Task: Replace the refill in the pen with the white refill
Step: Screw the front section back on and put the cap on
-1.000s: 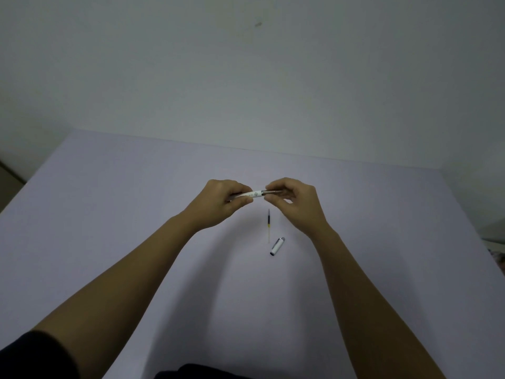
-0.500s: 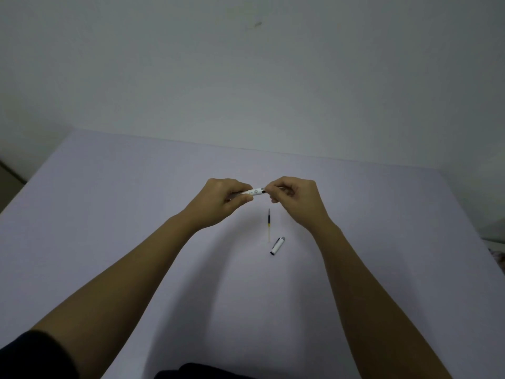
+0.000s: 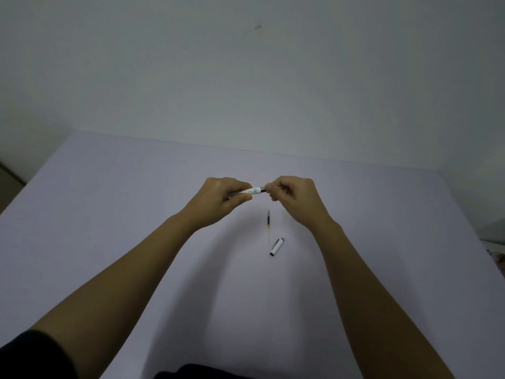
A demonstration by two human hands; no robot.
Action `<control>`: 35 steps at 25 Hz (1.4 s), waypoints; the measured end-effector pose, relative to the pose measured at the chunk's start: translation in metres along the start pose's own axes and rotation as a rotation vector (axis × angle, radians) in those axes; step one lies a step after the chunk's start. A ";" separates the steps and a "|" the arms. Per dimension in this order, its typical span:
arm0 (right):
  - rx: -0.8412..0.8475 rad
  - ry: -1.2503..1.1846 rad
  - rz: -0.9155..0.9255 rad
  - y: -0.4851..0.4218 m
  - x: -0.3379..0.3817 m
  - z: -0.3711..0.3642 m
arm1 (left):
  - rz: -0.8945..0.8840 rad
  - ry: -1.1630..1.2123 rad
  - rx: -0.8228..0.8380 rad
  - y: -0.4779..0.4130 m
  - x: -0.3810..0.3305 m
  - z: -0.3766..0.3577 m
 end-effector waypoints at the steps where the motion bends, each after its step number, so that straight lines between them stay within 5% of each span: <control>1: 0.009 -0.001 0.029 0.000 0.003 0.000 | 0.002 0.002 0.000 0.000 0.000 0.000; 9: -0.048 0.148 0.094 -0.001 0.007 0.003 | -0.014 0.025 -0.026 -0.001 -0.006 0.002; 13: -0.039 -0.006 0.096 0.000 0.006 0.008 | -0.025 0.031 -0.021 -0.003 -0.008 0.002; 18: -0.103 0.093 0.258 0.001 0.019 0.009 | -0.018 0.050 -0.047 -0.002 -0.009 0.003; 27: -0.053 0.120 0.008 -0.005 0.008 0.003 | -0.120 -0.062 -0.132 0.000 -0.016 0.005; 35: -0.015 0.037 0.083 0.001 0.007 0.009 | -0.068 -0.004 -0.122 -0.002 -0.009 0.004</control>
Point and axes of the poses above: each hand's wrist, its own y-axis away from the middle knuckle, its own z-axis out of the back of the hand, x = y × z, the point moved 7 cm from there along -y, towards the middle knuckle, and after that the axes turned 1 degree about -y, right-handed, at the moved point
